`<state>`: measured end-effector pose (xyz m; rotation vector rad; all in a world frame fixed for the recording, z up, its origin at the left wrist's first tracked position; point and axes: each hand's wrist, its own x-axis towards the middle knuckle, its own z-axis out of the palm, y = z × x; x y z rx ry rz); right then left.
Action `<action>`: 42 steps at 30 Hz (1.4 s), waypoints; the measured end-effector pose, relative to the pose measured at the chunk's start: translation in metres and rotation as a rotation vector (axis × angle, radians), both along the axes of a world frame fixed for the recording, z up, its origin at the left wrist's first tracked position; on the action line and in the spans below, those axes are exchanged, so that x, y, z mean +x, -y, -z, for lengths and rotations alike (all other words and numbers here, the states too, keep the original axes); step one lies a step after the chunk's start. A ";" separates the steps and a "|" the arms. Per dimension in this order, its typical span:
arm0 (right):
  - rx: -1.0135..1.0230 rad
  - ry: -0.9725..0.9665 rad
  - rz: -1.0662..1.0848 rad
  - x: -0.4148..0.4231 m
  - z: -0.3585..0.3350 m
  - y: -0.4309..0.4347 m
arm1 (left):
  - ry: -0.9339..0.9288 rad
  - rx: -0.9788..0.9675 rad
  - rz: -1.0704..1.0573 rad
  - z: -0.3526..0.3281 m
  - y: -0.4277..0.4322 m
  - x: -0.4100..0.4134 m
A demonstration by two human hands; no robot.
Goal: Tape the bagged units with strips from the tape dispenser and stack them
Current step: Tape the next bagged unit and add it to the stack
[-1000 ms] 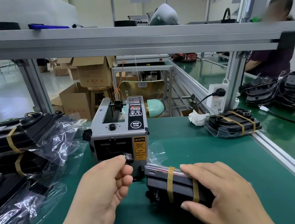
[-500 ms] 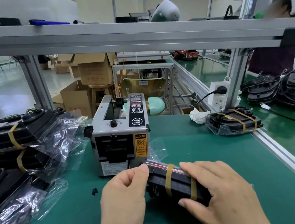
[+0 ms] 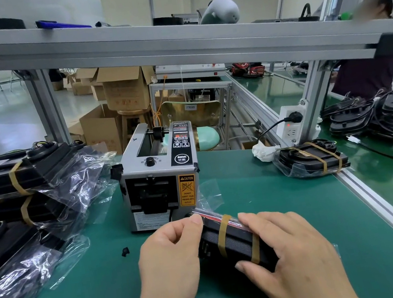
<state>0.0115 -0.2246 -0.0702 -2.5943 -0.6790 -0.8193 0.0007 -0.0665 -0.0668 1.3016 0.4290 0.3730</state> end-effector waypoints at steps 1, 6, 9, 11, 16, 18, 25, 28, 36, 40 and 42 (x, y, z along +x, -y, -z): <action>0.003 0.001 -0.002 0.000 0.000 0.000 | 0.001 0.010 -0.011 0.000 0.000 0.000; 0.007 0.001 -0.003 0.000 0.000 0.000 | 0.009 0.054 -0.057 0.001 0.001 0.000; 0.003 -0.005 0.000 0.000 0.000 0.000 | 0.009 0.065 -0.078 0.002 0.003 0.002; 0.007 -0.005 0.001 0.000 0.000 -0.001 | 0.013 0.085 -0.091 0.003 0.003 0.004; 0.007 -0.005 0.007 0.000 0.000 0.000 | 0.021 0.126 -0.117 0.005 0.003 0.005; 0.005 -0.007 0.006 0.000 0.001 0.000 | 0.026 0.150 -0.121 0.004 0.003 0.006; 0.005 -0.012 0.007 0.001 0.001 0.000 | 0.051 0.161 -0.128 0.004 0.004 0.007; 0.002 -0.006 0.010 0.001 0.001 -0.001 | 0.078 0.197 -0.144 0.002 0.005 0.006; -0.013 0.011 0.020 0.000 0.001 -0.002 | 0.099 0.346 -0.162 0.002 0.003 0.006; -0.010 0.003 0.022 0.000 0.001 -0.003 | 0.092 0.367 -0.172 0.004 0.000 0.007; -0.013 -0.001 0.020 0.000 0.001 -0.003 | 0.081 0.348 -0.167 0.007 -0.002 0.008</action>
